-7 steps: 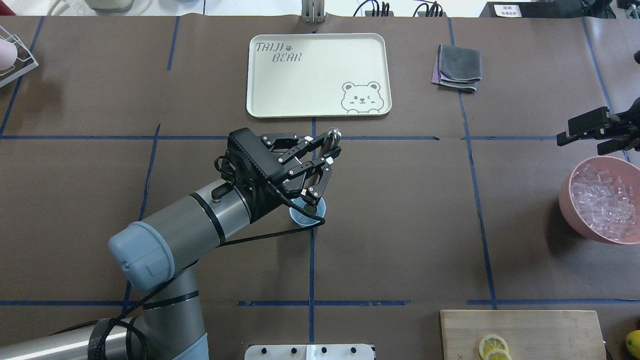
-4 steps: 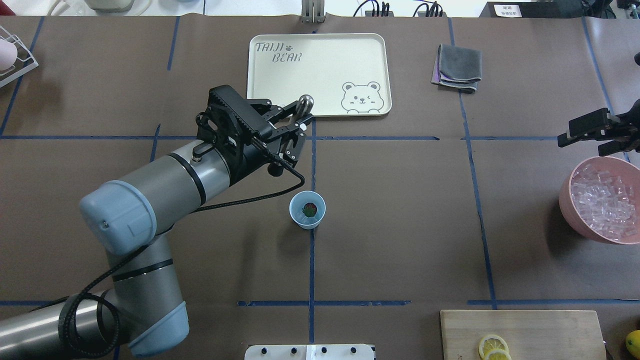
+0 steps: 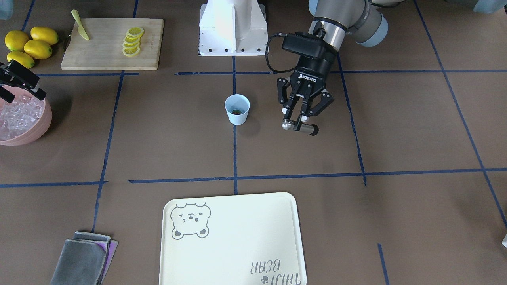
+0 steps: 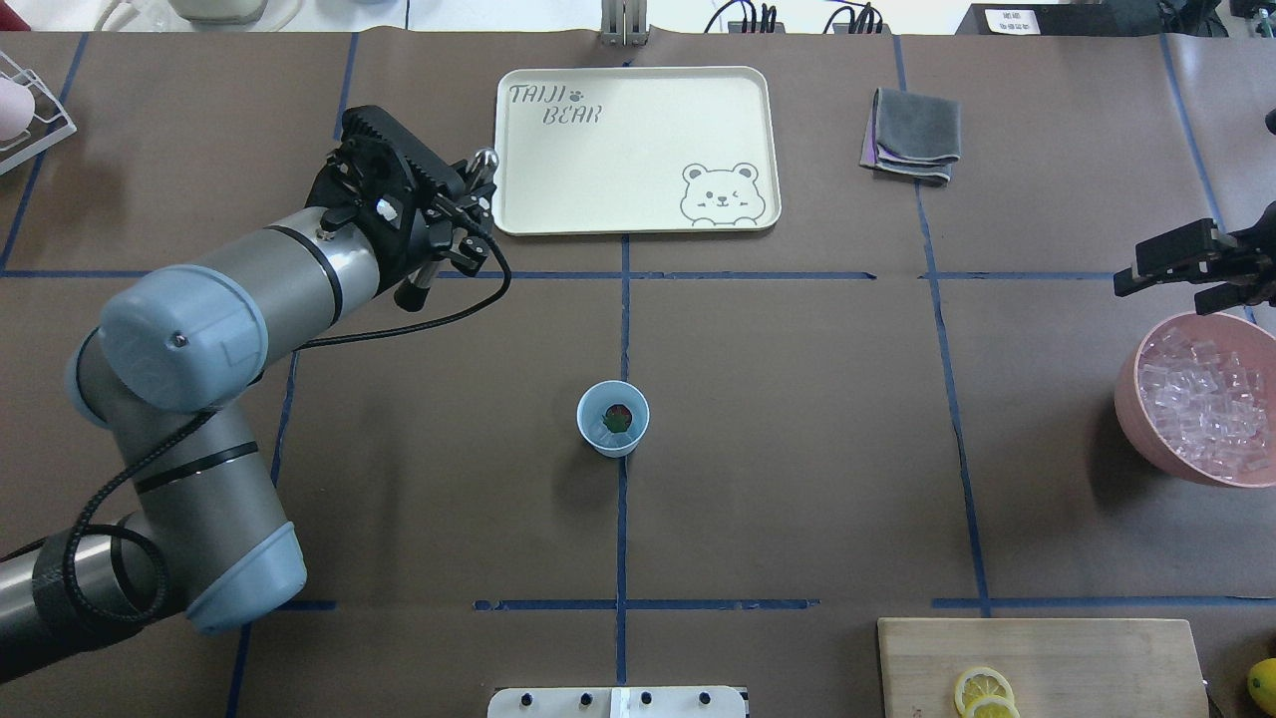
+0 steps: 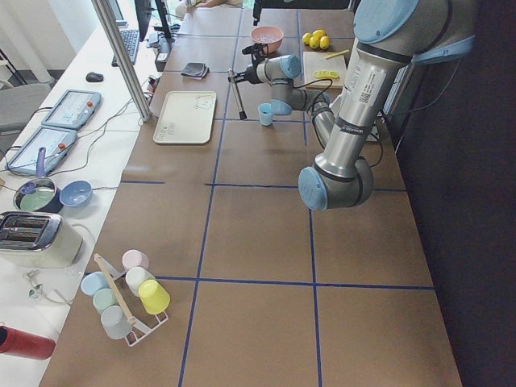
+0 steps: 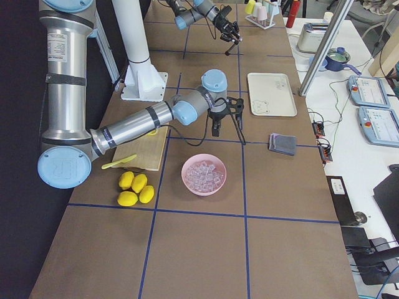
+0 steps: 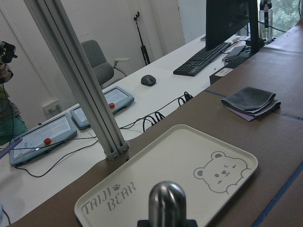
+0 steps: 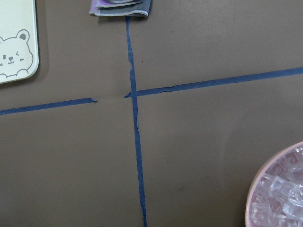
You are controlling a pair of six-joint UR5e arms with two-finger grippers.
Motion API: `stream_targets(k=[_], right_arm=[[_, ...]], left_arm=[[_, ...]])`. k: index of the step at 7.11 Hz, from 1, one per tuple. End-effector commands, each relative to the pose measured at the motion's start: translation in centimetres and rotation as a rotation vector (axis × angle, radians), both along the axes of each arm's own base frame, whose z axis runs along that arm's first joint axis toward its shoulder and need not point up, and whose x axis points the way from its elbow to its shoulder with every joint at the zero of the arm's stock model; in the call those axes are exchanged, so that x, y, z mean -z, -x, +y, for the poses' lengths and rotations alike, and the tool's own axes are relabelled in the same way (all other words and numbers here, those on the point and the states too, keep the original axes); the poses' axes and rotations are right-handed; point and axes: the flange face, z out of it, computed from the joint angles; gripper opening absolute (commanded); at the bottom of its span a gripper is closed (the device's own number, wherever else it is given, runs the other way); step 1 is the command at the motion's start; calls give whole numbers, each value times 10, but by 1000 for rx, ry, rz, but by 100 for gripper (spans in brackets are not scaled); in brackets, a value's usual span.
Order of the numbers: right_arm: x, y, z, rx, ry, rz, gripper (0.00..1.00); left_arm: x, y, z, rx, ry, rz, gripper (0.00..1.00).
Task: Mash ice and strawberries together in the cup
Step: 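Lift the muddler out of the cup and carry it back with the left gripper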
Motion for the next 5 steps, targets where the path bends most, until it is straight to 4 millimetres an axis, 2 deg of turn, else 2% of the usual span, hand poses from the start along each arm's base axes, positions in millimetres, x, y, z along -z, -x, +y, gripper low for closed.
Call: stream_targets(k=[1, 3, 4, 5], right_arm=[[-4, 0, 0, 0, 7, 3, 99], [-4, 0, 0, 0, 7, 3, 99], [-5, 0, 0, 0, 8, 4, 99], [-5, 0, 0, 0, 8, 4, 99]], left_arm=[[-60, 40, -27, -59, 142, -105, 0], [-108, 110, -62, -146, 352, -139, 0], [-138, 151, -72, -191, 486, -136, 0], [-180, 187, -67, -200, 606, -136, 0]])
